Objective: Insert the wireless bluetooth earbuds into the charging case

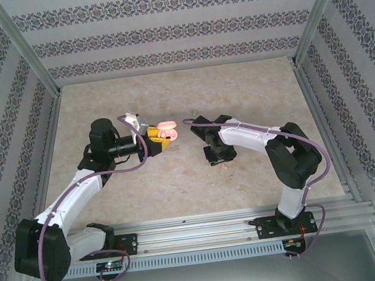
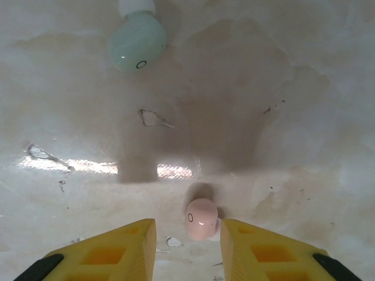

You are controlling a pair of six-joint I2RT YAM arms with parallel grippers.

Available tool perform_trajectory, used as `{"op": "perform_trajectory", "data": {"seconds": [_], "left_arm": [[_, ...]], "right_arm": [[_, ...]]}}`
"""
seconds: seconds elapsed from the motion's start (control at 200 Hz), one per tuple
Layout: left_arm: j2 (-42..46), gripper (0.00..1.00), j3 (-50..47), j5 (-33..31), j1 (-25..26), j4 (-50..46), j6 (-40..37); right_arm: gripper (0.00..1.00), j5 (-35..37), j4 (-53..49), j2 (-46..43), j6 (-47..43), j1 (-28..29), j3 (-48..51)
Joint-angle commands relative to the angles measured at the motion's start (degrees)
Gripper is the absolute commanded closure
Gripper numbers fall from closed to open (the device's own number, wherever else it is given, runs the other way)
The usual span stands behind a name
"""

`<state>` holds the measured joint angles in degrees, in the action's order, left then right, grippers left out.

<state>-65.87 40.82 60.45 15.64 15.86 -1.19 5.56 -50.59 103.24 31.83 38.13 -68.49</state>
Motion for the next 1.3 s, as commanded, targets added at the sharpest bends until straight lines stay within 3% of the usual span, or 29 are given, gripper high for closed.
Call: {"op": "perform_trajectory", "data": {"seconds": [0.0,0.595,1.009,1.299], "left_arm": [[1.9,0.81,-0.8,-0.2,-0.2,-0.8,-1.9],[2.6,0.81,-0.8,-0.5,-0.3,-2.4,-2.7],[2.9,0.81,-0.1,-0.6,-0.2,-3.4,-2.9],[3.0,0.81,0.2,-0.6,-0.2,-3.9,-2.9]], "right_arm": [[0.67,1.1,-0.4,0.8,-1.8,0.4,0.8],[0.69,-0.2,1.2,3.9,-3.1,-0.2,2.5],[0.81,2.2,1.6,-0.1,-3.9,-0.6,3.5],[0.81,-9.3,8.3,-10.0,-1.6,-4.6,7.9]]}}
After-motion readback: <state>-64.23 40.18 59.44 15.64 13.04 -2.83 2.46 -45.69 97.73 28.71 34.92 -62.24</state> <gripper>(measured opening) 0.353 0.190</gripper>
